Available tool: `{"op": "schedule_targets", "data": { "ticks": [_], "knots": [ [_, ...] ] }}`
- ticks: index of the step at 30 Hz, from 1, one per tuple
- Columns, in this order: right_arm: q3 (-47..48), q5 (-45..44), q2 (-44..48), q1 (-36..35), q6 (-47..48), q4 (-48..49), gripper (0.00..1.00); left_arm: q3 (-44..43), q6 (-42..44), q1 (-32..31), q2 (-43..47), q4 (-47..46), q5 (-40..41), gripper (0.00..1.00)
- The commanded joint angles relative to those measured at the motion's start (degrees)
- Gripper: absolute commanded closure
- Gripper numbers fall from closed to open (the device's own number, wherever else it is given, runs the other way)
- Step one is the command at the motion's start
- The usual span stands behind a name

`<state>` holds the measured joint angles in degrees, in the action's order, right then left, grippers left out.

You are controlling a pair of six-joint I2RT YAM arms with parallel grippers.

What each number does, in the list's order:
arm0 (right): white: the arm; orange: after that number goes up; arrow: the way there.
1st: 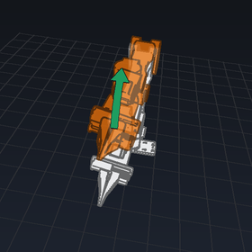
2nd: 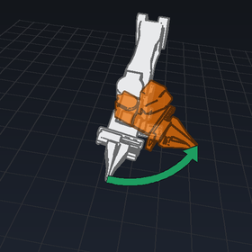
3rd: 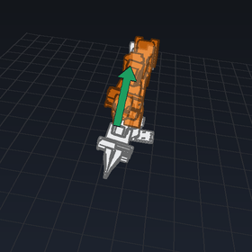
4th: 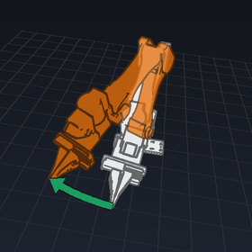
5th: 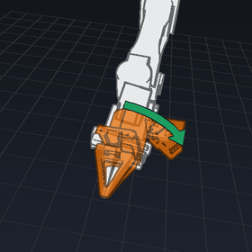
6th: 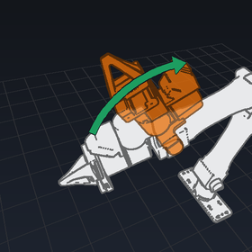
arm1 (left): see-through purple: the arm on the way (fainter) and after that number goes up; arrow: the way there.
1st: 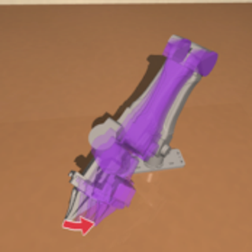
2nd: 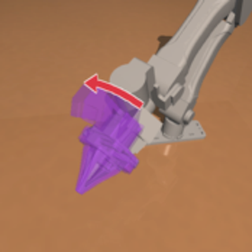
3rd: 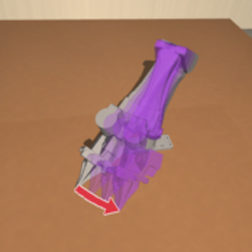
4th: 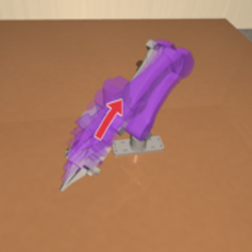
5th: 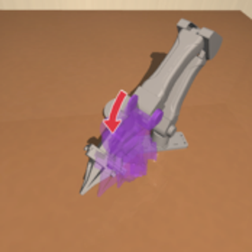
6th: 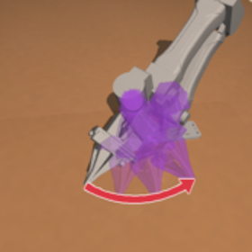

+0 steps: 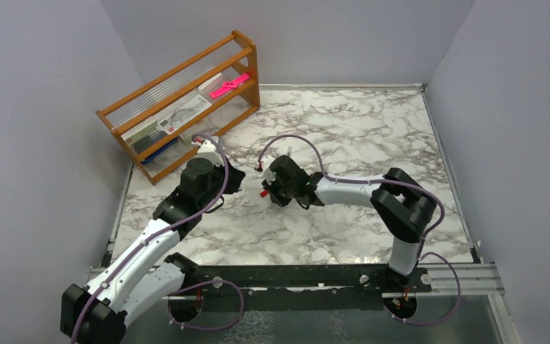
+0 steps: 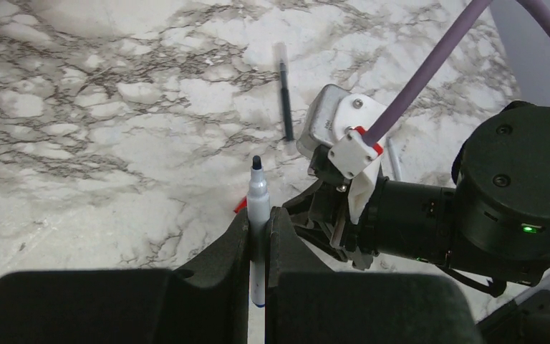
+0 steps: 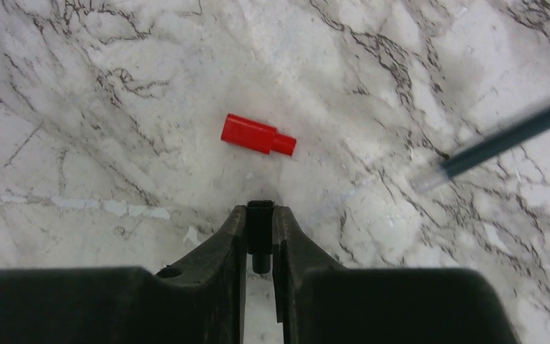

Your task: Insert the pens into the pen caps

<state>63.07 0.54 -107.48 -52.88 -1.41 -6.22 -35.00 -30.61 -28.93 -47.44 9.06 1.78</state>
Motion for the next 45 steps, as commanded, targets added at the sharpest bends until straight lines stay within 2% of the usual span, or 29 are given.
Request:
{"op": "schedule_targets", "data": {
  "ticks": [1, 6, 8, 12, 19, 25, 45],
  "knots": [
    [-3.3, -4.8, 10.2, -0.3, -5.8, 3.4, 0.99, 2.2, -5.2, 0.3, -0.1, -9.1, -8.9, 1.0],
    [-5.9, -6.9, 23.6, -0.3, -14.7, 9.6, 0.99, 11.5, -20.1, 0.1, -2.2, -36.4, -24.6, 1.0],
    [-6.2, -6.9, 28.2, -0.3, -17.9, 11.5, 0.99, 13.2, -22.0, -0.6, -3.1, -42.0, -25.6, 1.0],
    [-6.5, -7.4, 34.7, -0.2, -23.0, 15.3, 0.99, 13.2, -21.6, -1.8, -2.8, -47.3, -27.0, 1.0],
    [-6.9, -4.4, 38.7, -0.2, -27.5, 20.5, 0.99, 10.6, -21.0, -6.5, -5.3, -52.4, -26.2, 1.0],
    [-13.1, -6.2, 43.9, -0.2, -30.0, 27.8, 0.99, 10.6, -19.6, -10.9, -5.8, -55.8, -22.1, 1.0],
    [-14.4, -3.3, 46.1, -0.2, -28.4, 27.4, 0.99, 8.8, -20.1, -13.1, -7.5, -58.0, -20.8, 1.0]
  ]
}}
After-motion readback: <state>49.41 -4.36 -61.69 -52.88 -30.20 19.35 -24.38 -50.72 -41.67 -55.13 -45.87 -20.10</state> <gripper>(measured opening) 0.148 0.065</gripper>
